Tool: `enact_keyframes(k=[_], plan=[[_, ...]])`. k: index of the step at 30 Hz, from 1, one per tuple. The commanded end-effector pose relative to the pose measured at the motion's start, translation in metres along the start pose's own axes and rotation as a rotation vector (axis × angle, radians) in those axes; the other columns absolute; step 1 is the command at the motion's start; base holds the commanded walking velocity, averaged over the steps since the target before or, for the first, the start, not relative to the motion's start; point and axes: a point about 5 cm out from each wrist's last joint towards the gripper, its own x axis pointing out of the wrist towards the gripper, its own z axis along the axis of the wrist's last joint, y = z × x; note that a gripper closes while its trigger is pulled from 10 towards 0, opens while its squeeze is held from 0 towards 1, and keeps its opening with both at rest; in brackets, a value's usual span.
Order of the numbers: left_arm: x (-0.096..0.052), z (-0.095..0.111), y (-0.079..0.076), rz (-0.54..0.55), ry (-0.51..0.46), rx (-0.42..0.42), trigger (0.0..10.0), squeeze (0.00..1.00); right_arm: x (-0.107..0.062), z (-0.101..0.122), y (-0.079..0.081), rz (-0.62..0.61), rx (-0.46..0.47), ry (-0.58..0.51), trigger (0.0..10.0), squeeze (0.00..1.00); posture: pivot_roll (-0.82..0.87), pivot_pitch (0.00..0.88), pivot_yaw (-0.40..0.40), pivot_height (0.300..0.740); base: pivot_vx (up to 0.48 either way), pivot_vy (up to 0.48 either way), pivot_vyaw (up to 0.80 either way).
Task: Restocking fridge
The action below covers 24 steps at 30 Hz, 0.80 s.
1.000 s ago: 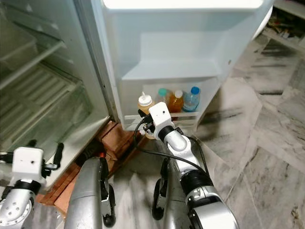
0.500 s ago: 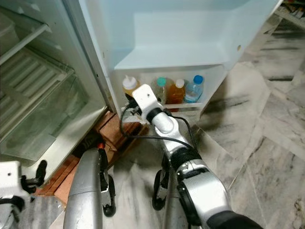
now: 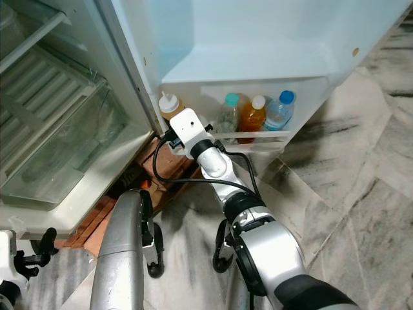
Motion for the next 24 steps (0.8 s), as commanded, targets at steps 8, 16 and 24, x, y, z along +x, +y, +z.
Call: enact_keyframes(k=[8, 16, 24], plan=[[-0.009, -0.003, 0.006, 0.0, 0.05, 0.014, 10.0, 0.0, 0.006, 0.013, -0.009, -0.067, -0.215, -0.075, 10.0, 0.0, 0.45, 0.395, 0.068, 0.51, 0.0, 0.0, 0.0], [-0.01, -0.003, 0.003, -0.001, 0.05, 0.013, 10.0, 0.0, 0.012, 0.014, -0.01, -0.114, -0.331, -0.038, 10.0, 0.0, 0.46, 0.401, 0.057, 0.51, 0.0, 0.0, 0.0], [-0.013, -0.005, 0.001, -0.005, 0.059, 0.01, 10.0, 0.0, 0.013, 0.011, -0.005, -0.097, -0.519, -0.026, 10.0, 0.0, 0.47, 0.411, 0.051, 0.51, 0.0, 0.0, 0.0]])
